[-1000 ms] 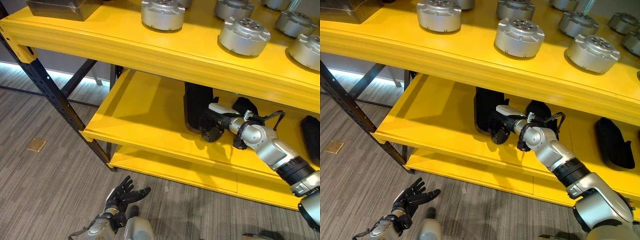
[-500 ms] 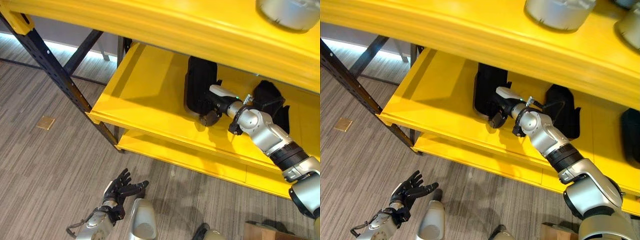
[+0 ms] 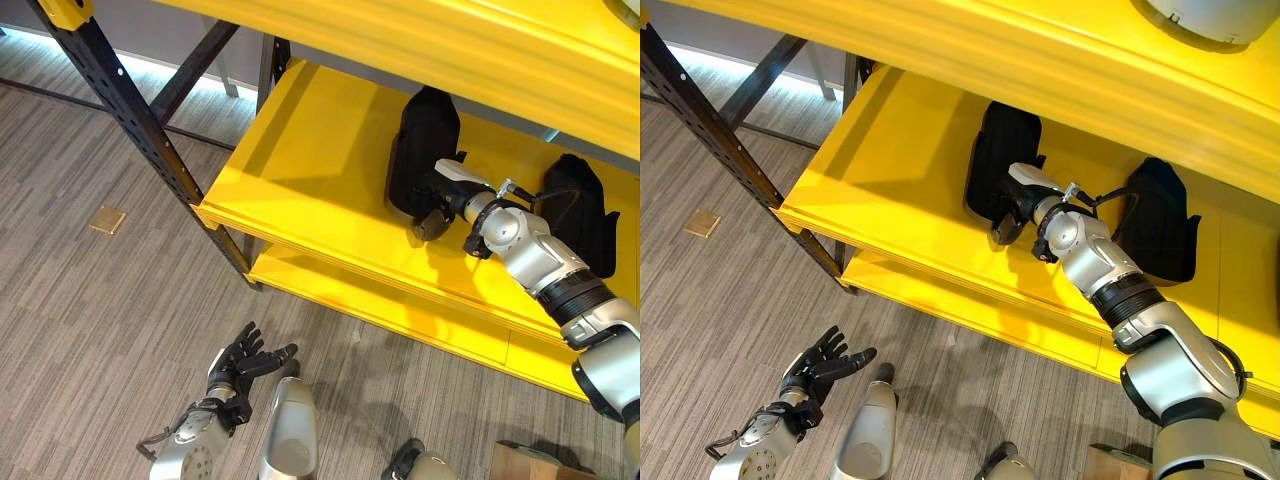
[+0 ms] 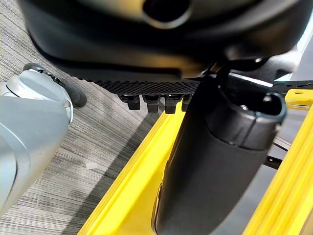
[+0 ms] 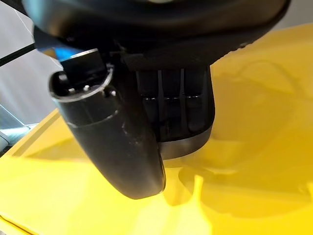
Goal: Move parts from the plastic box to the shelf.
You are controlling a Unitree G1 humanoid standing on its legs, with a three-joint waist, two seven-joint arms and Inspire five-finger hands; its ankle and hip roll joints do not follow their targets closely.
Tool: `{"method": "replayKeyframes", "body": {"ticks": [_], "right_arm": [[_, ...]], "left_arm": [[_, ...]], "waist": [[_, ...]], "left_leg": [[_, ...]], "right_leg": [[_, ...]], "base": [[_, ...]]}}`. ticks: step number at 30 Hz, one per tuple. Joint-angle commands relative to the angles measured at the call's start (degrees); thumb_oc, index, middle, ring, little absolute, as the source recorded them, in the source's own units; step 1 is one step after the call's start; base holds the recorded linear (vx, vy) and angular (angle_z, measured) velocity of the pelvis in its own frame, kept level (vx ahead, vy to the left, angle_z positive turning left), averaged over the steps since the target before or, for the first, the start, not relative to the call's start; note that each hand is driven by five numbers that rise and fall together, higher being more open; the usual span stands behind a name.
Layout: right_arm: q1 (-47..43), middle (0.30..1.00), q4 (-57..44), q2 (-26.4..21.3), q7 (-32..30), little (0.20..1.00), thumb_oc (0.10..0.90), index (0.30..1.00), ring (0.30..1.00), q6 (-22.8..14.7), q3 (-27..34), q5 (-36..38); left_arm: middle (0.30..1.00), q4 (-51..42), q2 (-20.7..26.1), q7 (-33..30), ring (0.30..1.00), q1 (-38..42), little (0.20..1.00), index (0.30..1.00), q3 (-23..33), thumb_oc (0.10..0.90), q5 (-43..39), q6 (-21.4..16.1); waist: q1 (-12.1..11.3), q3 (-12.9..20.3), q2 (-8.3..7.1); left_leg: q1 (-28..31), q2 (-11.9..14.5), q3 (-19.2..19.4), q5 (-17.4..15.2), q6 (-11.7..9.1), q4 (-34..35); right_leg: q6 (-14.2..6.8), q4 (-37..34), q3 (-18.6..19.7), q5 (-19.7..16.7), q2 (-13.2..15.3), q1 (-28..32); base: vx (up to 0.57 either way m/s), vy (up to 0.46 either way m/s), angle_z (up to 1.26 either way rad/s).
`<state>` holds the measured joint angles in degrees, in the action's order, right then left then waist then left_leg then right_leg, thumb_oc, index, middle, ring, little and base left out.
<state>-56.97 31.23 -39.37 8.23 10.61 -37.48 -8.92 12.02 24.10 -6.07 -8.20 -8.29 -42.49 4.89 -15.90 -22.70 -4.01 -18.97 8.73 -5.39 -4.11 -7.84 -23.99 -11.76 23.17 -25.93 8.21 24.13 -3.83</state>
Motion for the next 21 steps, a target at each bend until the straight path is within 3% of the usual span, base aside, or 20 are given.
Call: {"method": "replayKeyframes", "body": {"ticks": [1,21], "right_arm": [[-13.7,0.300,-0.6,-0.9,-5.3,0.300,0.400,0.300,0.300,-1.9,0.9,-1.1],[-13.5,0.300,5.2,1.5,-5.9,0.300,0.400,0.300,0.300,-1.9,0.4,-2.3]], "left_arm": [[1.000,-6.5,5.0,0.3,1.000,0.5,1.000,1.000,0.3,0.900,-1.2,-4.3],[1.000,-6.4,5.3,-0.1,1.000,0.7,1.000,1.000,-0.2,0.900,-1.8,-4.8]], "waist": [[-0.1,1.4,-2.07],[0.7,0.1,-1.87]], "left_leg": [[-3.5,2.4,-1.0,-4.2,0.9,-6.2],[-4.1,3.0,-0.8,-4.1,1.0,-6.7]], "right_leg": [[0.8,-4.8,3.8,-3.5,0.9,4.9],[1.0,-5.0,4.5,-3.6,0.2,4.3]], "base": [[0.00,0.000,0.00],[0.00,0.000,0.00]]}}
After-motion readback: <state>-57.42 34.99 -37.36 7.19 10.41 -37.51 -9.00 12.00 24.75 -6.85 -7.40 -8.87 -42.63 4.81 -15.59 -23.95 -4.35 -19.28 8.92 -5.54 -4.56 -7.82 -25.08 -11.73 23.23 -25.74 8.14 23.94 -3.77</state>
